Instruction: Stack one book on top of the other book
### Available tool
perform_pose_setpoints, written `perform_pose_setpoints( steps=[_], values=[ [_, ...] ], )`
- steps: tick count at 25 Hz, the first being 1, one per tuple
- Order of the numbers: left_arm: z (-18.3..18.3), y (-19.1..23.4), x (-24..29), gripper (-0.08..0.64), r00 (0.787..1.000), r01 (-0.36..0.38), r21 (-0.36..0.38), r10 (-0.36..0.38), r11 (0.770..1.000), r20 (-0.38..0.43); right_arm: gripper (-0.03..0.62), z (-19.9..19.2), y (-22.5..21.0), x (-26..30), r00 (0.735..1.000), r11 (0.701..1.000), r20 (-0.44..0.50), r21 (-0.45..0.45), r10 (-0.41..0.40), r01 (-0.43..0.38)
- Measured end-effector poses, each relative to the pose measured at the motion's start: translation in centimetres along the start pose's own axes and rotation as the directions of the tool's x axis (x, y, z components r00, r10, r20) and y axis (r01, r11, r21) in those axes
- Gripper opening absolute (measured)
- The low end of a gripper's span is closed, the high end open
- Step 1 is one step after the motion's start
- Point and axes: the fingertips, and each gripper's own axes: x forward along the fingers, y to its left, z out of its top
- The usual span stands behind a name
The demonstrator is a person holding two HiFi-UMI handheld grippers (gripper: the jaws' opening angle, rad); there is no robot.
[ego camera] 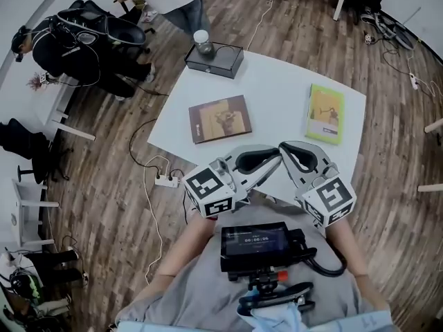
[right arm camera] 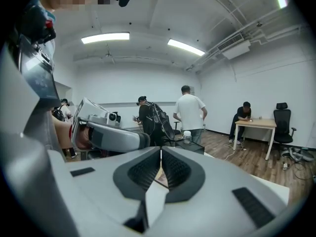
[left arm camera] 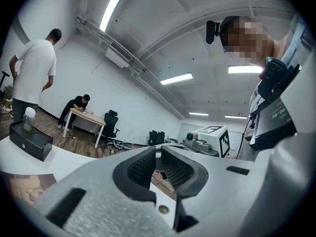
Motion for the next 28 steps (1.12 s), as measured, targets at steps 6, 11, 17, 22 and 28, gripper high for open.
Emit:
perform_pose_setpoints(
  steps=[6,11,17,22,28],
  values=[
    [1.1,1.7,-1.9,0.041,1.000,0.012,-0.005,-0.012,1.000,-0.017,0.029,1.1,0.7,2.5,1.000,0.999,0.010,0.031,-0.016,0.016],
    [1.4,3.2,-2.8,0.041,0.999,0.028,-0.007,-0.028,1.000,-0.040,0.029,1.1,0.8,4.2,1.000,0.999,-0.006,0.034,-0.028,0.029],
    [1.0,5.6,-3.3,0.041,0.994,0.066,0.017,-0.064,0.998,-0.086,0.029,0.3,0.3,6.6,0.999,0.997,-0.025,0.063,-0.035,0.036],
    [0.4,8.3,-4.1,0.041,0.986,0.093,0.056,-0.084,0.994,-0.142,0.031,-0.8,-0.2,9.6,0.999,0.990,-0.045,0.139,-0.017,0.023],
    [-0.5,11.3,-5.6,0.041,0.974,0.129,0.073,-0.112,0.989,-0.198,0.031,-2.3,0.0,12.5,0.998,0.986,-0.066,0.168,-0.005,0.016]
  ],
)
